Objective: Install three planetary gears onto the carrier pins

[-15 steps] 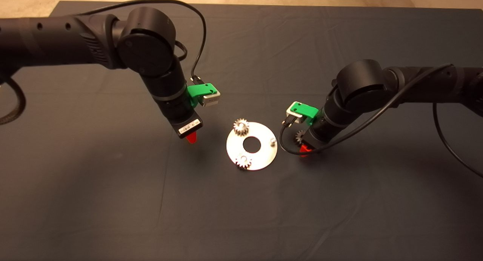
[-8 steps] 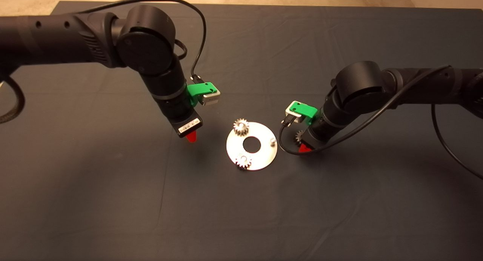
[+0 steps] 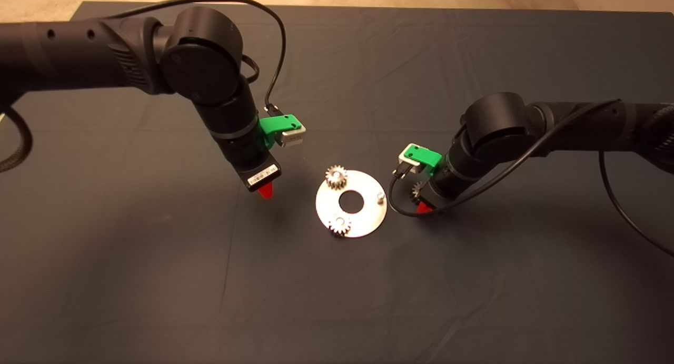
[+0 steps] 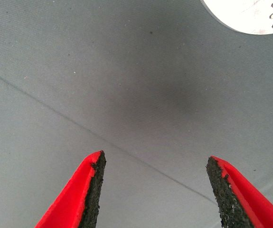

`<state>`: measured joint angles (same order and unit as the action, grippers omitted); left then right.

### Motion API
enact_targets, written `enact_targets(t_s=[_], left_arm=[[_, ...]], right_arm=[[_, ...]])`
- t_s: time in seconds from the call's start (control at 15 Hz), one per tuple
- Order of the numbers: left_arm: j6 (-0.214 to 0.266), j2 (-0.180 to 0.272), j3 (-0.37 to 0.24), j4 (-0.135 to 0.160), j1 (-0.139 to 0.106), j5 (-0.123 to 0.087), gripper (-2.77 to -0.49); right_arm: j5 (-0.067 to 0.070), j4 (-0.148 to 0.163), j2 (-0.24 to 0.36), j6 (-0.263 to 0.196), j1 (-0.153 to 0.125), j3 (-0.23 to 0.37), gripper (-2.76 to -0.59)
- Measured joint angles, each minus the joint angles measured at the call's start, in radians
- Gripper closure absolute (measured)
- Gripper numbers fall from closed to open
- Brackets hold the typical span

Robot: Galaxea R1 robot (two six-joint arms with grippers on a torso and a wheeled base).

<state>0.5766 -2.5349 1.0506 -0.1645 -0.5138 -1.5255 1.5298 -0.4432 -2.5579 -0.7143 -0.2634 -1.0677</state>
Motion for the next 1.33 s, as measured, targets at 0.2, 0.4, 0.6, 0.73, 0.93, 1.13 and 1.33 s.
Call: enact_targets(t_s=[0.2, 0.4, 0.6, 0.73, 0.93, 1.13, 1.33], left_arm=[[0.0, 0.0, 0.0, 0.0, 0.0, 0.0, -1.46], [0.0, 0.0, 0.0, 0.0, 0.0, 0.0, -1.46], [0.0, 0.0, 0.0, 0.001, 0.0, 0.0, -1.46], [0.0, 0.0, 0.0, 0.001, 0.0, 0.0, -1.46], [0.0, 0.0, 0.0, 0.004, 0.0, 0.0, -1.46], [0.0, 0.0, 0.0, 0.005, 0.0, 0.0, -1.46], [0.0, 0.0, 0.0, 0.008, 0.0, 0.0, -1.46]], right_arm=[[0.0, -0.005, -0.005, 0.0, 0.0, -0.009, -1.82], [0.0, -0.009, -0.011, 0.0, 0.0, -0.017, -1.81], [0.0, -0.009, -0.016, 0.0, 0.0, -0.021, -1.66], [0.0, -0.01, -0.016, 0.0, 0.0, -0.022, -1.66], [0.0, -0.01, -0.019, -0.001, 0.0, -0.026, -1.54], [0.0, -0.01, -0.025, -0.001, 0.0, -0.029, -1.52], [-0.001, -0.01, -0.03, -0.001, 0.0, -0.039, -1.39]])
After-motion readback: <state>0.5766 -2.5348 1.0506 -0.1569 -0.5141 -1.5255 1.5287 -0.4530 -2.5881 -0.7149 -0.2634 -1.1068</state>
